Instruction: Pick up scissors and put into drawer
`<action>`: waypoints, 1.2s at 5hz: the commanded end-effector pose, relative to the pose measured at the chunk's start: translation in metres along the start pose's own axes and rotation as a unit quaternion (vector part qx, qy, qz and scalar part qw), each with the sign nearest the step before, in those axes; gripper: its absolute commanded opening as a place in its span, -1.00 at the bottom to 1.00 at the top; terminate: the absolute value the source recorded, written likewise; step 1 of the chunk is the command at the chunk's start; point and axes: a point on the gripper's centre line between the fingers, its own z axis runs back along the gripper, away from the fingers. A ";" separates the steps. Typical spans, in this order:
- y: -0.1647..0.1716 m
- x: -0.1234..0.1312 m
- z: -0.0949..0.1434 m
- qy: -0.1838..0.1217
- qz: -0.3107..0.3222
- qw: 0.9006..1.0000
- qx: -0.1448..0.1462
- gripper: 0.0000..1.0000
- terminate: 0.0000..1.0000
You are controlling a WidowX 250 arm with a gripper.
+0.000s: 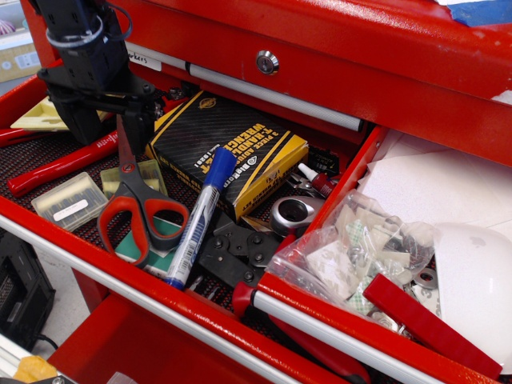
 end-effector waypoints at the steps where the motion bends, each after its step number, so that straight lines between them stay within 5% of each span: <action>1: -0.002 0.003 -0.009 -0.017 0.016 1.000 -0.013 1.00 -1.00; 4: -0.009 0.001 -0.037 -0.019 0.033 0.998 -0.040 1.00 -1.00; 5: -0.010 -0.004 -0.041 -0.017 0.044 0.998 -0.036 -1.00 -1.00; 6: -0.012 -0.008 -0.039 -0.006 0.045 0.998 -0.036 -1.00 -1.00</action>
